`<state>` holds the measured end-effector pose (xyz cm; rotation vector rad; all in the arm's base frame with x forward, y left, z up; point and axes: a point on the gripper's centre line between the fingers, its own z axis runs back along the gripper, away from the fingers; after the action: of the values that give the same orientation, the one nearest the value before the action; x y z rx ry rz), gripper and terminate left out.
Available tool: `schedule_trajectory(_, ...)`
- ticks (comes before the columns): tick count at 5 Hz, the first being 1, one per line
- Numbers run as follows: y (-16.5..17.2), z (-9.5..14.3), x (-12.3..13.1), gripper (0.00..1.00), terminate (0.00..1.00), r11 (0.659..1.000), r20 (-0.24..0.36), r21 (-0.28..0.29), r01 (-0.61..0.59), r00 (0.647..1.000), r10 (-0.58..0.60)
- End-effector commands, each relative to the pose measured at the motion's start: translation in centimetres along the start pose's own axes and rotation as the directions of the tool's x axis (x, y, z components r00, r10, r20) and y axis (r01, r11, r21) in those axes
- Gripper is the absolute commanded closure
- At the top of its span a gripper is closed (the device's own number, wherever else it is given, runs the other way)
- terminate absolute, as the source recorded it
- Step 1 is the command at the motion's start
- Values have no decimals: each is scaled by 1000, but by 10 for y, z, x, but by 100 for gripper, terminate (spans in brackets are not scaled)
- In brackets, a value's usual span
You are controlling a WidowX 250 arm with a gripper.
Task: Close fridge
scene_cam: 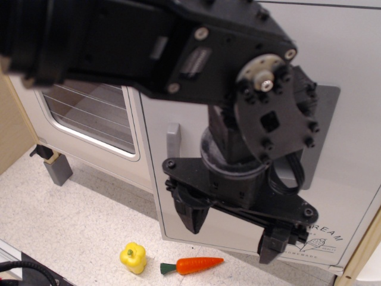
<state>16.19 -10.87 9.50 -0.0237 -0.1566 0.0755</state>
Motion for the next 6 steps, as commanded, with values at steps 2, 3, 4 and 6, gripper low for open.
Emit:
schedule_trajectory(2, 12, 19, 13, 0, 0, 1000, 102, 26, 1, 995, -3)
schedule_trajectory(3, 27, 37, 24, 0, 0, 999, 138, 22, -31, 990, 28)
schedule_trajectory(4, 42, 45, 36, 0, 0, 998, 151, 37, -54, 987, 48)
schedule_trajectory(6, 47, 16, 59, 0, 0, 988, 151, 38, -146, 979, 139)
